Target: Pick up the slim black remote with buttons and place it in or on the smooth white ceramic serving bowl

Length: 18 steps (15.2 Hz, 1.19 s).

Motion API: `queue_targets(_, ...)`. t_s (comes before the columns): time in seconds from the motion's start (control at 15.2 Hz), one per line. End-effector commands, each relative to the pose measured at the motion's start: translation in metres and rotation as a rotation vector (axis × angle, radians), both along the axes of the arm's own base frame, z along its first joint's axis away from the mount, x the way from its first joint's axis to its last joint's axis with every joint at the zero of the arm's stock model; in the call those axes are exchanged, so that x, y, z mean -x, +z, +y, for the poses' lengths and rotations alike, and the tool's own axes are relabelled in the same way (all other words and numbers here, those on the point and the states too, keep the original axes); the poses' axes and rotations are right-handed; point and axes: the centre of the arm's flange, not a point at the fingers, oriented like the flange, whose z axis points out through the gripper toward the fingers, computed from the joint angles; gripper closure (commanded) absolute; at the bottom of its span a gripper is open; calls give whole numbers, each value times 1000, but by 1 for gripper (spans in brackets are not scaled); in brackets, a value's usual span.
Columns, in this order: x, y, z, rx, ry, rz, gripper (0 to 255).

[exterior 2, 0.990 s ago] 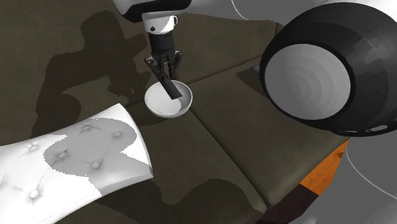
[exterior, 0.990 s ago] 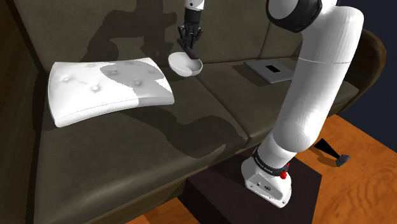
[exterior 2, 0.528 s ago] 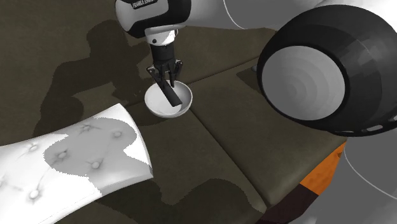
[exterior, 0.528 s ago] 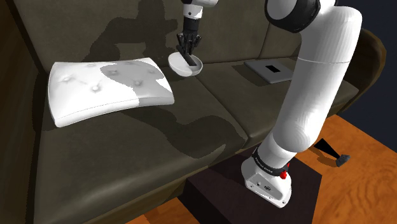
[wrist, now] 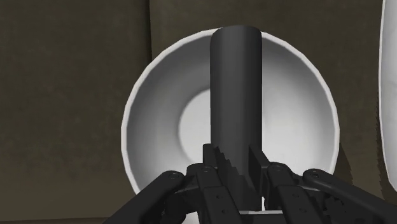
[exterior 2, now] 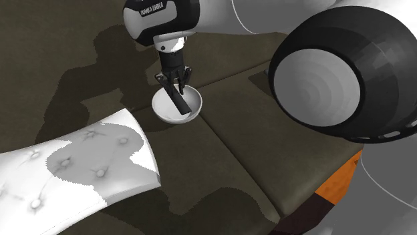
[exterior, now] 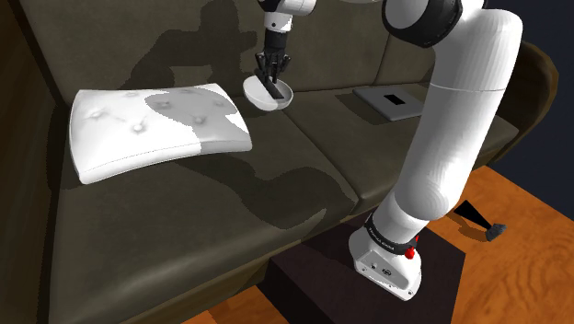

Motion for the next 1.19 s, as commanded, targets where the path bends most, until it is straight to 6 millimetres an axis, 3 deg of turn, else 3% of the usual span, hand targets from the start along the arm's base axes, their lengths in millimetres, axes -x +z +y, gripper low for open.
queue_targets(0.0,0,0,0,0,0,0,255)
queue_targets(0.07,0,0,0,0,0,0,0)
queue_targets(0.4,0,0,0,0,0,0,0)
queue_targets(0.66,-4,50,-3,0,0,0,0)
queue_targets(1.12,-4,50,-3,0,0,0,0)
